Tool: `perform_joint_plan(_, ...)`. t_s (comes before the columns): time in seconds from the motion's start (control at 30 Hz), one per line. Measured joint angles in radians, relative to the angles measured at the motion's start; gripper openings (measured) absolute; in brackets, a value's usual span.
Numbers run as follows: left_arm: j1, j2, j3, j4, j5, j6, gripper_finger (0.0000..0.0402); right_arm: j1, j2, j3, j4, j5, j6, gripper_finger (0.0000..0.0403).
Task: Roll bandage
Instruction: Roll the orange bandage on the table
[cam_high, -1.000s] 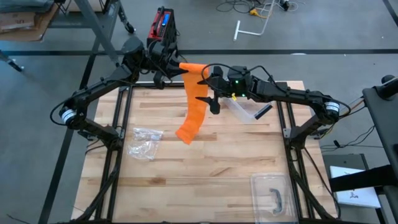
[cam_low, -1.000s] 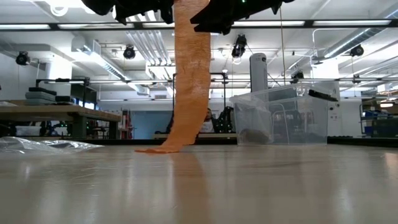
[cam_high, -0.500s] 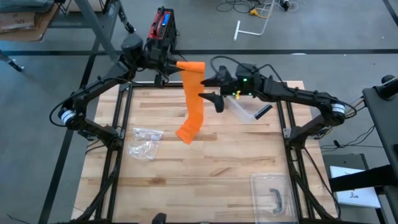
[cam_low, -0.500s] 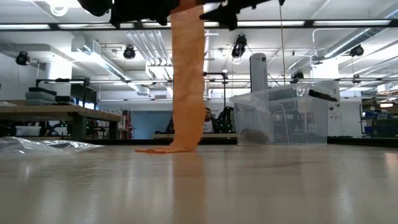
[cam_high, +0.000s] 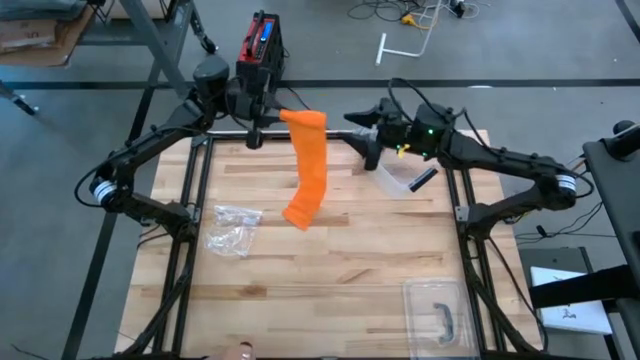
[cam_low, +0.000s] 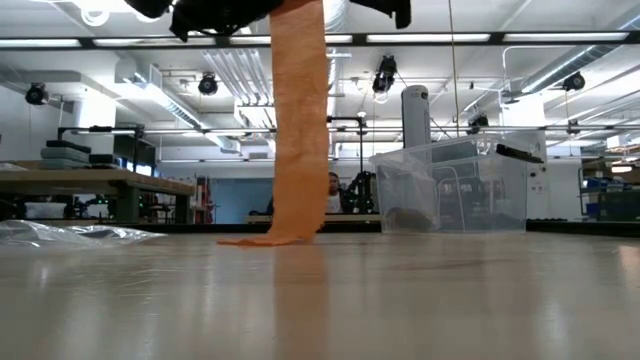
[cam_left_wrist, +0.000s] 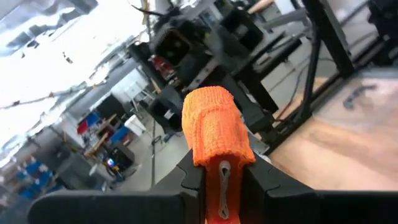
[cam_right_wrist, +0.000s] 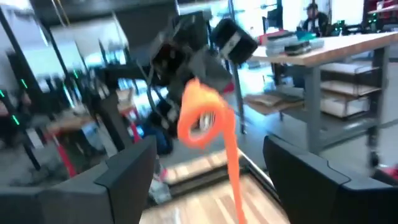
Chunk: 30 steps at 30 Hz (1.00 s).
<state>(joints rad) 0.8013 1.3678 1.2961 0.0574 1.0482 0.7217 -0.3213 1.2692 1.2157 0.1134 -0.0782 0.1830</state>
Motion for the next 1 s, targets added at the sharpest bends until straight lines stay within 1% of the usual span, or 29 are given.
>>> perform_joint_plan(0.17, -0.009, -0.002, 0.0, -0.05, 0.011, 0.137, 0.0041, -0.033, 0.048, -0.018, 0.123, -0.046, 0.141, 0.0289)
perform_joint_plan(0.3, -0.03, -0.002, 0.0, -0.053, 0.012, 0.184, 0.0041, -0.046, 0.106, 0.009, 0.144, -0.057, 0.215, 0.0298)
perform_joint_plan(0.47, -0.042, -0.002, 0.0, -0.05, 0.006, 0.19, 0.0041, -0.038, 0.141, 0.031, 0.222, -0.086, 0.247, 0.0304)
perform_joint_plan(0.63, -0.041, -0.002, -0.001, -0.049, -0.073, 0.195, 0.0042, -0.023, 0.147, 0.039, 0.213, -0.086, 0.295, 0.0294)
perform_joint_plan(0.77, -0.045, -0.002, -0.001, -0.045, -0.081, 0.197, 0.0042, -0.023, 0.152, 0.039, 0.214, -0.075, 0.338, 0.0282)
perform_joint_plan(1.0, -0.068, -0.002, -0.001, -0.042, -0.082, 0.197, 0.0043, -0.023, 0.191, 0.053, 0.213, -0.074, 0.345, 0.027)
